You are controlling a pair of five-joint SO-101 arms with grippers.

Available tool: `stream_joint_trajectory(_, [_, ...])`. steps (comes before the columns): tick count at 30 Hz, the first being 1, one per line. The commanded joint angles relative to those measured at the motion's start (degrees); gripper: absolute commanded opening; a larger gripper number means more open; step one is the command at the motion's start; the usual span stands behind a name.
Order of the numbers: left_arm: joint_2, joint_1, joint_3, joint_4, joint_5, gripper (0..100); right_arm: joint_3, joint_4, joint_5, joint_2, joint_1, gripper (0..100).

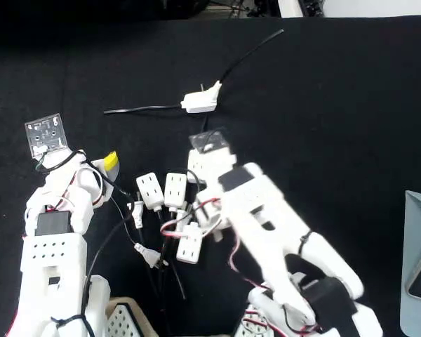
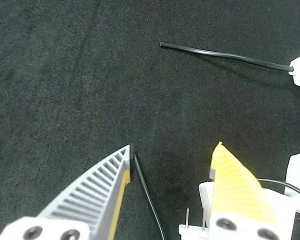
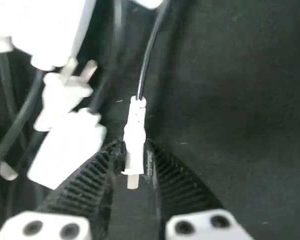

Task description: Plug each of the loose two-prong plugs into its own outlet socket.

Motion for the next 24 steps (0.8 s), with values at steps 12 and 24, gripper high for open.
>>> stream_joint_trajectory(12, [-1.14, -0.57, -0.57, -1.23, 0.18, 26, -2.86, -1.05, 14.86, 5.32, 10.9, 1.8])
stream_joint_trajectory(24, [-1.14, -0.57, -0.57, -1.23, 0.18, 26, -3.21, -2.2, 14.68, 9.36, 10.9, 1.4])
